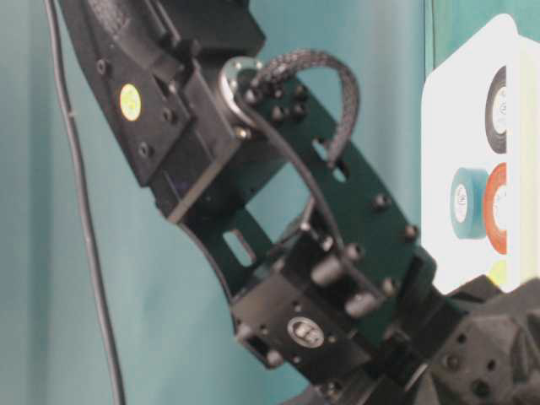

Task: Put the tape into the white case with the right arm.
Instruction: 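Lower the right gripper onto the blue tape and close it, then carry the blue tape into the tray's top-right corner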

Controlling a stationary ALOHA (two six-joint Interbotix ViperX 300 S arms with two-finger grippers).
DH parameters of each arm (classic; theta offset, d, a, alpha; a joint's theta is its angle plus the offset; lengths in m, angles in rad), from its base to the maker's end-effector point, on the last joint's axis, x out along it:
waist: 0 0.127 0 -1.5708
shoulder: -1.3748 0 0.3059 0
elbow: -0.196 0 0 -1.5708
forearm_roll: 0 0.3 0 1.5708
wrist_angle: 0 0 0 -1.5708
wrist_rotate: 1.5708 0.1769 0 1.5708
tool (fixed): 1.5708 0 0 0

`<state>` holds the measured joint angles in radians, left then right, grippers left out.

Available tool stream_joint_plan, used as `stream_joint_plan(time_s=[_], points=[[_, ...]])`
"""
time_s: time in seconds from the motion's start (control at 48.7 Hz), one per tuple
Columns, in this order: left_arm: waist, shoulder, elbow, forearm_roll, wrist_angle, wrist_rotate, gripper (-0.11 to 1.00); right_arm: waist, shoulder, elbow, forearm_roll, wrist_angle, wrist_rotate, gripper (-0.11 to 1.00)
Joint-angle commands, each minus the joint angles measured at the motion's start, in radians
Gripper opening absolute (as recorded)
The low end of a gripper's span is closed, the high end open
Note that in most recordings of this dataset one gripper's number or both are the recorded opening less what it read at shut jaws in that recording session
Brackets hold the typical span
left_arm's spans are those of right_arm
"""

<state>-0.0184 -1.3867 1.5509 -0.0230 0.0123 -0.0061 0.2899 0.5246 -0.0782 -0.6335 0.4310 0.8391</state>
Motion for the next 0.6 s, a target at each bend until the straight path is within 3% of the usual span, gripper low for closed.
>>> stream_joint_plan(time_s=[0.0,0.247,0.575], points=[[0.002,0.006,-0.012,-0.002,-0.005,0.0,0.0,-0.021,-0.066,-0.012,-0.005,0.002,-0.002,0.02],[0.002,0.006,-0.011,-0.002,-0.005,0.0,0.0,-0.1,-0.101,-0.012,-0.052,0.017,-0.002,0.02],[0.002,0.006,-0.011,0.0,-0.005,0.0,0.0,-0.276,-0.114,-0.012,-0.066,0.048,-0.003,0.02]])
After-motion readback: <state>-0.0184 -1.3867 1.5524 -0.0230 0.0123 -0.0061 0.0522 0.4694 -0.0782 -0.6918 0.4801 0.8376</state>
